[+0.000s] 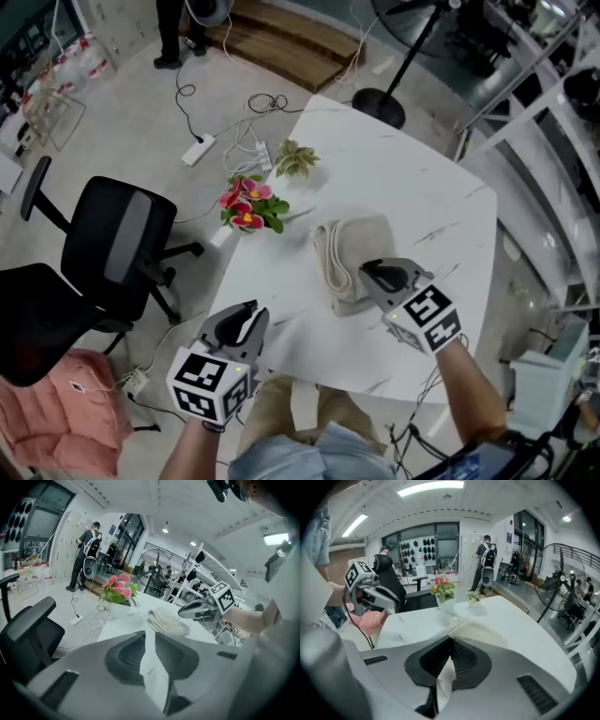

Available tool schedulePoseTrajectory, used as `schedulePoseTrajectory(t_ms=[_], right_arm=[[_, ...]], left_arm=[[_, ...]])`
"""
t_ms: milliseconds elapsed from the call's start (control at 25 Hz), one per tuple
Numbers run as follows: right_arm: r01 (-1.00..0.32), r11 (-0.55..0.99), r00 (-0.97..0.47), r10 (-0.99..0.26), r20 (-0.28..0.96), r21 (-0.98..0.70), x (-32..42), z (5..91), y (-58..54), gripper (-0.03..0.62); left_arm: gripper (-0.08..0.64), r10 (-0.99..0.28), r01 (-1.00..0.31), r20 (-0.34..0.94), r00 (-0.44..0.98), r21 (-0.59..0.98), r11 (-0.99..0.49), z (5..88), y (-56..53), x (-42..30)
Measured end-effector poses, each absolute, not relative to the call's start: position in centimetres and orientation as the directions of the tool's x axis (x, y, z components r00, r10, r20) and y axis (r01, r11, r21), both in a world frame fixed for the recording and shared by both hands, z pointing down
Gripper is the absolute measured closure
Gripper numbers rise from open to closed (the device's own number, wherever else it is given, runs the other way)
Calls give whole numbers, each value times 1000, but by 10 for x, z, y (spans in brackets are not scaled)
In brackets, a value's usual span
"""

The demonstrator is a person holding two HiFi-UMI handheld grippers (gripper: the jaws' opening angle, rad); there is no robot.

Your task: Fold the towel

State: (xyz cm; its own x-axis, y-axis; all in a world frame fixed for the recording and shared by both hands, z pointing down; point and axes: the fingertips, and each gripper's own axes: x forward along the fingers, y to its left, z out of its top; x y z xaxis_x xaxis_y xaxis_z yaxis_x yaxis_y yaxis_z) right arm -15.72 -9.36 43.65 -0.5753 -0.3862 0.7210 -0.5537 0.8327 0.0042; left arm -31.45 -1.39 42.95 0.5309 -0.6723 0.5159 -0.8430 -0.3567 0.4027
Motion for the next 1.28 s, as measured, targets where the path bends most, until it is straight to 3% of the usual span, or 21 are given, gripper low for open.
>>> schedulePoseTrajectory(t_ms=[200,360,480,760,920,1040,1160,1280], right_arm=[[-471,880,-606,-274,747,-59,-182,472,-65,575],[-342,938,-558,-247,792,52,-194,494,-41,576],[-301,943,-527,-288,800,142,-201,506,-37,577],[-352,927,-658,-341,672,126,-182,460,-6,529],[-499,836,-504,-494,709,228,-115,483,-8,528],[-540,753,-411,-626,663,376,-84,478,-30,514],[-460,756,-440,-649,621,465,-93,471,-38,480],[-305,807,-478,-589,652,505,-112,487,-32,399]], left_arm=[[492,-649,-831,522,554,397,-390,432,-18,-302],[492,-629,-822,531,568,401,-403,437,-20,-293],[492,-614,-798,510,602,396,-454,428,-32,-271],[492,-588,-718,423,689,291,-633,395,-107,-197],[492,-531,-693,503,682,211,-690,420,-131,-168],[492,-503,-698,581,640,166,-697,447,-140,-167],[495,-483,-719,616,622,205,-664,464,-142,-176],[503,-469,-732,630,620,249,-634,473,-141,-181]])
